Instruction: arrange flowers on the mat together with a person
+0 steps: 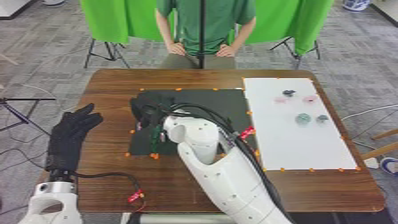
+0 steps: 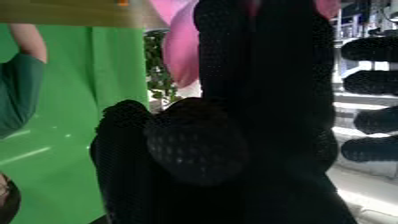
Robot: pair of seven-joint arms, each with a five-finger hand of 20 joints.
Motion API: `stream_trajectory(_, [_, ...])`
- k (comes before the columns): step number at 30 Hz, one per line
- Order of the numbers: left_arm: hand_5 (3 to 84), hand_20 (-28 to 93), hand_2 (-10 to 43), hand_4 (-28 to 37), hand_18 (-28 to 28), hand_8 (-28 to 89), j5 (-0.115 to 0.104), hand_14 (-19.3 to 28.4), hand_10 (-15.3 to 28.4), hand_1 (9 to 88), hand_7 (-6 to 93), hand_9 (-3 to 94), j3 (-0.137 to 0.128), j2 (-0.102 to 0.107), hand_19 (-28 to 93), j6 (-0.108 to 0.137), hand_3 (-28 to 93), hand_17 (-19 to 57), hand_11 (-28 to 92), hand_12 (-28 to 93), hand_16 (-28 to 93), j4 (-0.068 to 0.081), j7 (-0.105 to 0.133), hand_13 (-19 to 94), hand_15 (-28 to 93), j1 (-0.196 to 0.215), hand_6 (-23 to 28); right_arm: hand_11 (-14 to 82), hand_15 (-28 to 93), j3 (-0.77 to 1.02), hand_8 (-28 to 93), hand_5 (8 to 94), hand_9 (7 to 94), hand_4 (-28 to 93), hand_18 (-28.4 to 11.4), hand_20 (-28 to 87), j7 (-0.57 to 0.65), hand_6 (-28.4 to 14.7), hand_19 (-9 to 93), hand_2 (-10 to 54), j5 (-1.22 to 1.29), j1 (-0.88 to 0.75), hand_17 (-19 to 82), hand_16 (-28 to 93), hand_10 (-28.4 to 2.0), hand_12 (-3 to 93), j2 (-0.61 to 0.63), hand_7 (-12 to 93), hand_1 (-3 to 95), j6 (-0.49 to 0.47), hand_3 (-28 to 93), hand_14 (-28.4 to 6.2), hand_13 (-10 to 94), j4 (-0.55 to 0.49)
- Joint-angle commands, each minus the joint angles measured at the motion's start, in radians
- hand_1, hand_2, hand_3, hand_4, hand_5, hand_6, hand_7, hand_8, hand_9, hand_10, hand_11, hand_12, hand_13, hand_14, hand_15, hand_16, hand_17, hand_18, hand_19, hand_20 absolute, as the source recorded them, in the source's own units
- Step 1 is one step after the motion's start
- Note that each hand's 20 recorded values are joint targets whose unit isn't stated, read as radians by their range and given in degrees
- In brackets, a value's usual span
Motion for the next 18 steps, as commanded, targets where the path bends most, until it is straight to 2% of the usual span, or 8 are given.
stream_trajectory(1, [46.3, 19, 9.3, -28.3, 13.4, -6, -0.005, 17.4, 13.3, 14.9, 11.9, 46.7, 0.003, -0.008, 11, 0.007, 64, 5.1, 18, 14, 4, 0.009, 0.003, 37, 16, 0.014, 3.5, 14.0, 65, 0.005, -1, 76.4, 93.7, 38, -9.7, 50, -0.015, 4.5, 93, -9.5, -0.031, -0.014, 74, 17, -8.9, 26.3, -0.017, 16, 86.4, -0.019, -28, 0.6, 94, 0.007])
stream_trajectory(11, [46.2, 19, 6.1, -28.3, 13.4, -6, -0.003, 17.4, 13.4, 14.9, 11.7, 46.5, -0.001, -0.009, 11, 0.002, 63, 5.1, 18, 15, 4, 0.007, 0.000, 37, 16, 0.018, 3.6, 13.2, 65, -0.015, -4, 72.7, 93.7, 42, -9.8, 50, 0.021, 5.1, 93, -9.5, 0.042, 0.008, 74, 18, -8.9, 26.2, 0.015, 17, 83.7, -0.016, -28, 0.5, 94, -0.017])
stream_trajectory(15, [46.2, 19, 5.4, -28.3, 13.4, -6, 0.000, 17.4, 13.4, 14.7, 11.6, 46.5, -0.004, -0.010, 10, 0.005, 64, 5.1, 18, 15, 4, 0.003, -0.003, 37, 15, 0.024, 3.7, 13.4, 64, -0.032, -5, 71.4, 93.7, 43, -9.8, 50, 0.076, 5.2, 93, -9.5, 0.170, 0.030, 74, 18, -9.1, 25.7, 0.056, 17, 82.1, 0.003, -28, 0.4, 94, -0.086])
stream_trajectory(18, [46.1, 19, 4.9, -28.3, 13.4, -6, 0.001, 17.5, 13.4, 15.0, 11.6, 46.5, -0.010, -0.009, 10, 0.001, 63, 5.1, 18, 15, 4, -0.001, -0.009, 37, 16, 0.028, 3.7, 13.5, 64, -0.030, -6, 71.0, 93.7, 45, -9.8, 50, 0.116, 5.3, 93, -9.5, 0.286, 0.041, 73, 18, -9.3, 25.2, 0.108, 17, 81.0, 0.030, -28, 0.3, 94, -0.177])
